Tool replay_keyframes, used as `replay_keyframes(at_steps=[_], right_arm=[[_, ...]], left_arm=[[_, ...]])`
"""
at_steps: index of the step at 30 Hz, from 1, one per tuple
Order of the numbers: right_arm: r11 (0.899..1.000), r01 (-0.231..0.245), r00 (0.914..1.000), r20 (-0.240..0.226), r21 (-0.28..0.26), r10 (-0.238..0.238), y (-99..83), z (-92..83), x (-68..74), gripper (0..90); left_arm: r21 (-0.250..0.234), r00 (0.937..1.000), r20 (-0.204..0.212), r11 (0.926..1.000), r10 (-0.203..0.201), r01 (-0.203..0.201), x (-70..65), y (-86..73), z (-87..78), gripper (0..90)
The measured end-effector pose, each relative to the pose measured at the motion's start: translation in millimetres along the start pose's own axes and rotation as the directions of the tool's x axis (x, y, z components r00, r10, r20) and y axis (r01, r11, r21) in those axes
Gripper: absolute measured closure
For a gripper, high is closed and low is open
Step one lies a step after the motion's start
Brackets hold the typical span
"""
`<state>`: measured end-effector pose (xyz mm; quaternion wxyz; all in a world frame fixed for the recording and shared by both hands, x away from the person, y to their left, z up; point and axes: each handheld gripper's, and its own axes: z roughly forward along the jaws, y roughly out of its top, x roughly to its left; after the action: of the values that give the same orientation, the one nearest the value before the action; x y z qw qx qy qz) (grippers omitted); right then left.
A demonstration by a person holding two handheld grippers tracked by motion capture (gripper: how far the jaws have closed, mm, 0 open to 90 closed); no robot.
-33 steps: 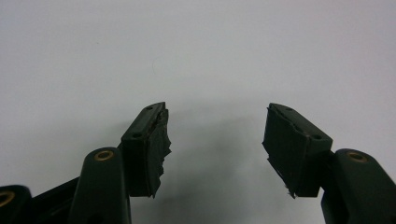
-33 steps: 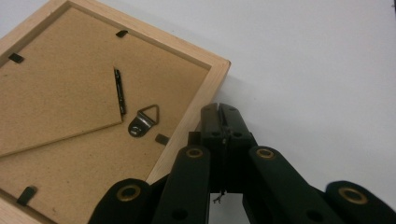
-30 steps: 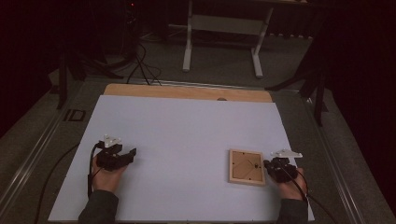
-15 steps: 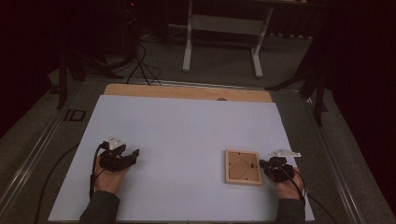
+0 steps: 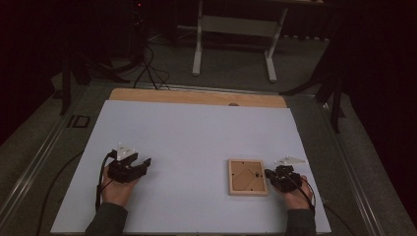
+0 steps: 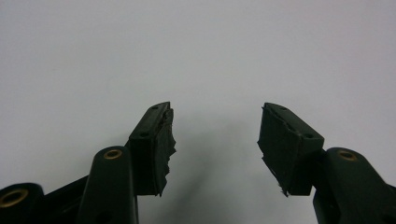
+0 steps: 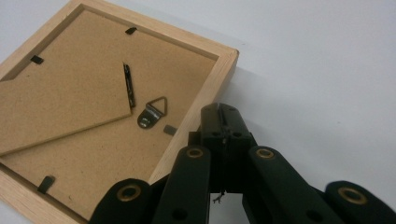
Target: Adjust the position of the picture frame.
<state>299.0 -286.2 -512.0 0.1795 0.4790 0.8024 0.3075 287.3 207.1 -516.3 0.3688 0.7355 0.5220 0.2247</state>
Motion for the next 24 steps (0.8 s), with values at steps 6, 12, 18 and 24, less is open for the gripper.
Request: replay_keyframes(at_steps=[6, 12, 18, 24], right_arm=[[1.000, 0.013, 0.9998, -0.015, 0.006, -0.013, 0.6, 1.5, 3.4, 89.6], [1.000, 0.027, 0.9993, -0.028, 0.008, -0.027, 1.6, 3.7, 7.1, 89.6], [0.999, 0.037, 0.9982, -0.047, 0.008, -0.036, 3.2, 6.7, 11.3, 89.6], [0.997, 0.076, 0.9950, -0.067, 0.022, -0.074, 7.0, 12.3, 23.7, 89.6]], left_arm=[[-0.012, 0.9994, 0.028, 0.9998, 0.018, -0.017, -8.2, 1.7, -1.3, 44.7], [-0.021, 0.9973, 0.063, 0.9991, 0.037, -0.036, -18.3, 2.5, -2.3, 46.4], [-0.030, 0.9937, 0.109, 0.9993, 0.027, -0.023, -25.2, 2.9, -2.6, 47.2], [-0.050, 0.9881, 0.134, 0.9963, 0.076, -0.070, -43.1, 3.6, -5.4, 49.9]])
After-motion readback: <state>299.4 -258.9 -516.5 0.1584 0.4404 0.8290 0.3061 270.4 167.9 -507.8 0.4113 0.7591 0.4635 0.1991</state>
